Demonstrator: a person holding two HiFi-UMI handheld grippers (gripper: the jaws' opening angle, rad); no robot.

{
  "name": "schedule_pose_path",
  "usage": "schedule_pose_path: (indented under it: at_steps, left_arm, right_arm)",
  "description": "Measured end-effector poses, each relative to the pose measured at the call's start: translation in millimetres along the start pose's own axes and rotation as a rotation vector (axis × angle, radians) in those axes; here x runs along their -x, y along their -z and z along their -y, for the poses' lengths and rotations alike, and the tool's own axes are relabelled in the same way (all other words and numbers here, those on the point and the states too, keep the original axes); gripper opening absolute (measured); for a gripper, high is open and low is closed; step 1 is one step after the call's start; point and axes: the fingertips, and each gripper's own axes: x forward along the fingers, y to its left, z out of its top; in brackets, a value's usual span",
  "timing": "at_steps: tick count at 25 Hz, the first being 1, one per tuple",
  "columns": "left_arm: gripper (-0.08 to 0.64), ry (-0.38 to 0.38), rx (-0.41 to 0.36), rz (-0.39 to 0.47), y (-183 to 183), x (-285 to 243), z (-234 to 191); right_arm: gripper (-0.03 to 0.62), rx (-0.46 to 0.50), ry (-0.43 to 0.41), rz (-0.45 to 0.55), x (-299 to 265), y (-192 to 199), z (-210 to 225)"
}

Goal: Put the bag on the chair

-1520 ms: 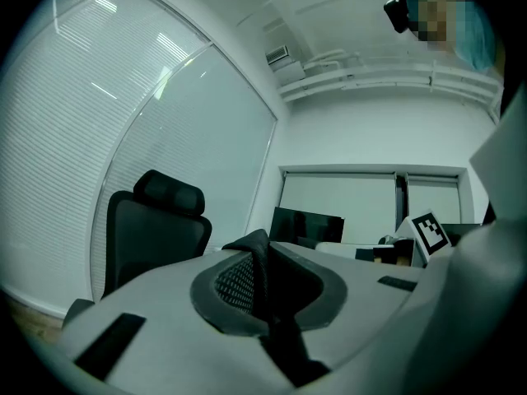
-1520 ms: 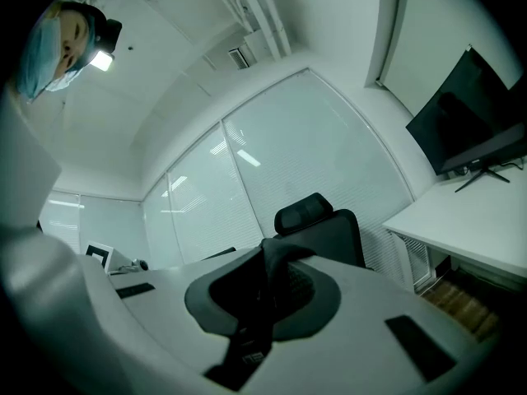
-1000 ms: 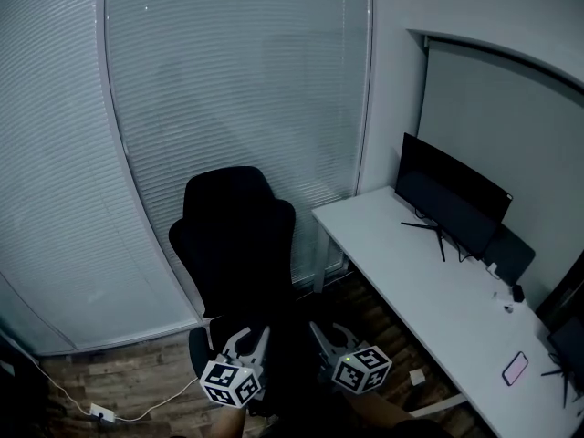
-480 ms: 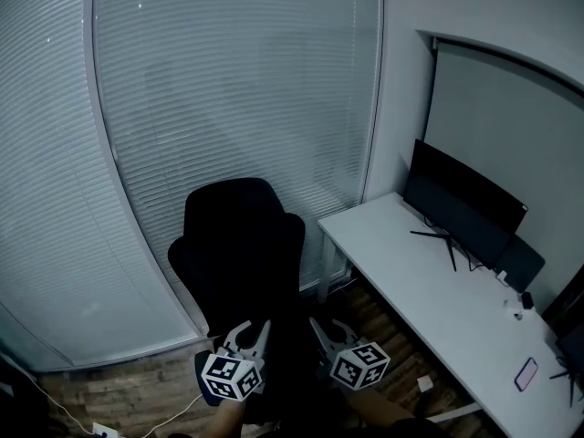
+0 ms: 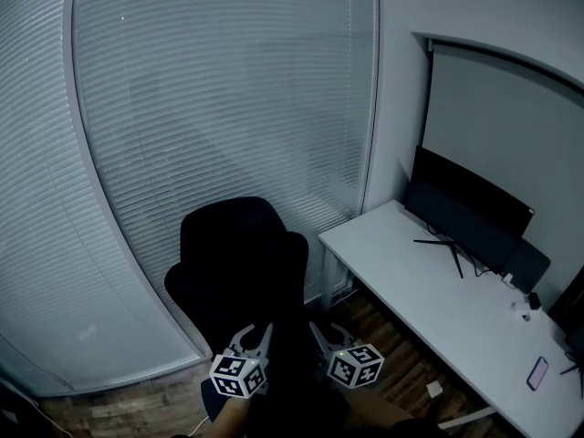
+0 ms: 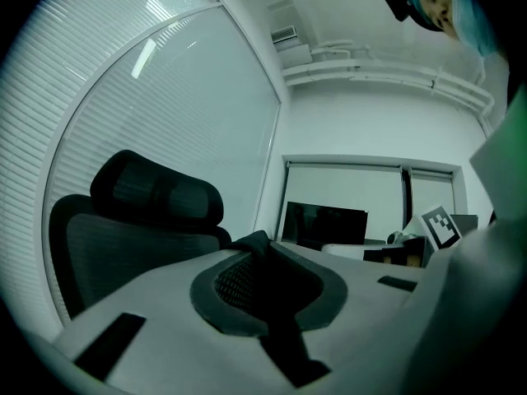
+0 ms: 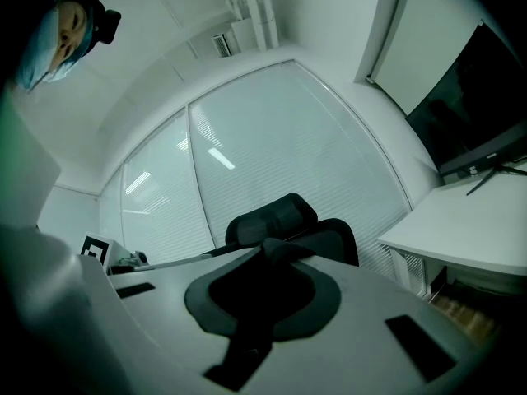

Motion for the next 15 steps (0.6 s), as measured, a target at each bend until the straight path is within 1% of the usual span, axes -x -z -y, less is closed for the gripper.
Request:
schedule_pose_path:
  at_steps: [6,11,15]
  left_arm:
    - [0.041,-0.007,0.032,-0.058,22,-20,-30]
    - [0.041,-0.002,0.007,-0.078,25,-39,-44]
    - [0.041,-0.018,0.012,-0.108,42,-45,-55]
  right_arm:
    - [0.054,-0.013,0.023,-0.042,-26,21,17]
    - [0.054,0.005,0.037,-0.048,-45,22,31]
    - [0.055,0.009,0.057,-0.08,-54,39,40]
